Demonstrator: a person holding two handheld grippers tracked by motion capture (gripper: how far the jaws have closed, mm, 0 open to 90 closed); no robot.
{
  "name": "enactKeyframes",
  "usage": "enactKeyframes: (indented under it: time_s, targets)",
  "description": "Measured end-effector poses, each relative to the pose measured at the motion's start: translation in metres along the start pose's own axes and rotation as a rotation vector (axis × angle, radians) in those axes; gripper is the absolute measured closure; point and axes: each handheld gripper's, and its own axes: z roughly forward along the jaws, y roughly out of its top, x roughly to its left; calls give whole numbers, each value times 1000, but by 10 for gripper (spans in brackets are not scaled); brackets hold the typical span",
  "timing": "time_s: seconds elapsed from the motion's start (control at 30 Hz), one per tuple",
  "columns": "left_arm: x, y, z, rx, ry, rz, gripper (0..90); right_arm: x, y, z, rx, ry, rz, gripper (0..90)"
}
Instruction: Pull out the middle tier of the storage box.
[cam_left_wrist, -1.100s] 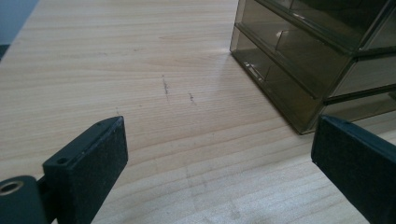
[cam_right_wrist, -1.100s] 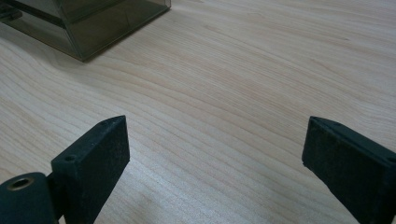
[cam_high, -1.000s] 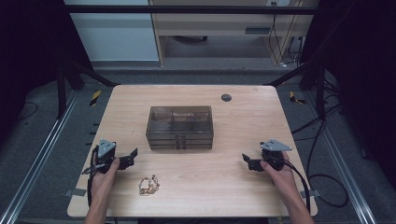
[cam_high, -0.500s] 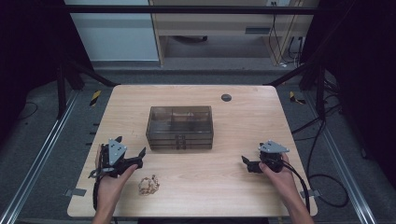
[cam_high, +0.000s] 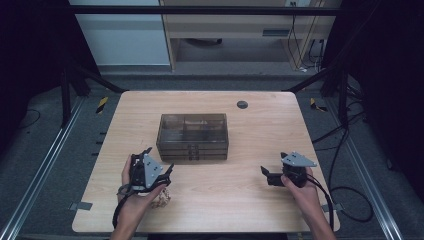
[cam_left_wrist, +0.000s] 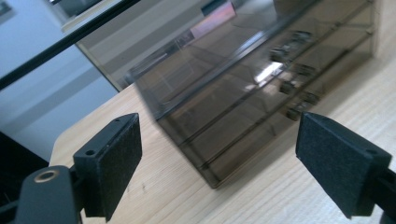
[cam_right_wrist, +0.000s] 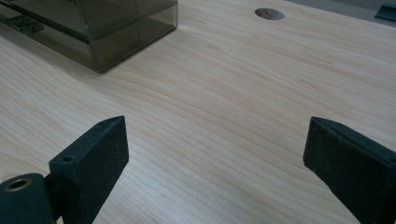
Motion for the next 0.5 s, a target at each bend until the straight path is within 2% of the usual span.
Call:
enactKeyframes:
  time_s: [0.13,0.17,0.37,0.47,0.5]
  targets:
    - [-13,7,3,1,11,66,193,-3,0,-6,1,-4,34,76]
    - [-19,11,5,-3,16,123,212,-5,0,-6,4,-8,47,73]
    - [-41,19,19,30,61,366,303,-7,0,-4,23,-25,56,67]
    - [-53,22,25,34,72,464,354,-6,0,-4,33,-29,59,63]
    - [-53,22,25,34,72,464,371,-6,0,-4,33,-29,59,63]
